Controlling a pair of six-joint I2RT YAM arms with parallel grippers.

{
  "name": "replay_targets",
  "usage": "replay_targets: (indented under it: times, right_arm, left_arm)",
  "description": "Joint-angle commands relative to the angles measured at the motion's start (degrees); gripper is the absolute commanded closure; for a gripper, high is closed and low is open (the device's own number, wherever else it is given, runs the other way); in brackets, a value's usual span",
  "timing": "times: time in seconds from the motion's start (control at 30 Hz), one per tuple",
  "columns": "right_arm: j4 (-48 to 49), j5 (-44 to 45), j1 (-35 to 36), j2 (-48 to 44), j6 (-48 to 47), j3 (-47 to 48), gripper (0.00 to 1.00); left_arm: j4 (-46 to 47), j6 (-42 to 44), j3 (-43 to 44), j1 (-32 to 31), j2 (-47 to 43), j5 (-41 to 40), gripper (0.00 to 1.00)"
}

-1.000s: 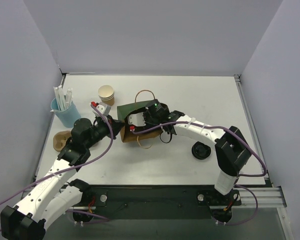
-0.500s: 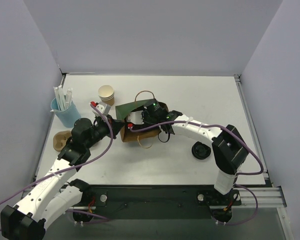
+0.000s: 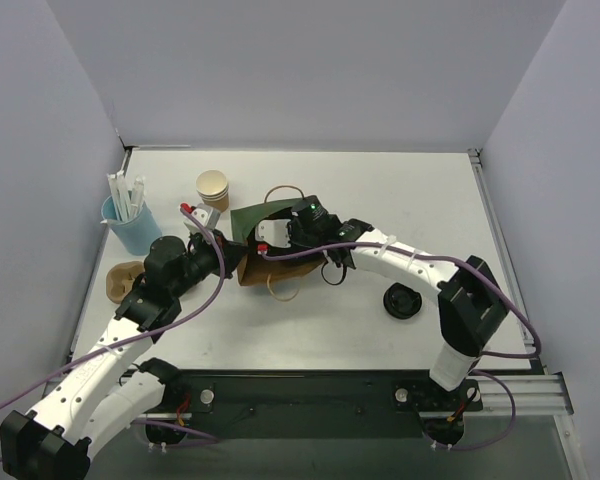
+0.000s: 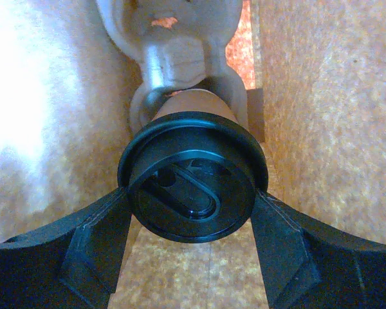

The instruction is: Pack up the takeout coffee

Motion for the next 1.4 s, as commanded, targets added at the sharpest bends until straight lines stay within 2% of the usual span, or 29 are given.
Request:
replay_targets:
  times: [0.0, 0.33, 0.7, 0.77, 0.9, 1.2, 1.37]
  right_arm:
    - [-4.9, -0.2, 1.2, -5.0, 2.3, 1.9, 0.75]
    - [-6.9, 0.6, 1.8, -7.4, 3.1, 1.3, 0.75]
    - [-8.5, -5.1, 2.8, -5.1, 3.8, 3.0, 0.75]
    - [-7.2, -5.1, 3.4, -4.6, 4.2, 2.3, 0.75]
    - [4.6, -1.3, 4.5, -4.0, 3.8, -2.4, 0.75]
    - [11.1, -1.0, 4.4, -0.4, 3.9, -3.2, 0.75]
    - [15.2, 3.6, 4.5, 0.8, 4.0, -4.8, 0.75]
  left_arm:
    - [-1.4, 0.1, 2.6, -0.3, -0.3, -0.8, 1.00]
    - [-0.3, -0.1, 3.2, -0.4, 0.6, 0.1, 1.00]
    - [-0.5, 0.1, 3.4, -0.4, 1.0, 0.1, 1.00]
    - [-0.4, -0.3, 3.3, -0.4, 0.9, 0.1, 1.00]
    - [-0.5, -1.4, 3.2, -0.4, 0.8, 0.2, 1.00]
    - [0.0, -3.8, 2.6, -0.4, 0.6, 0.0, 1.00]
    - [-0.1, -4.5, 2.5, -0.5, 0.5, 0.1, 1.00]
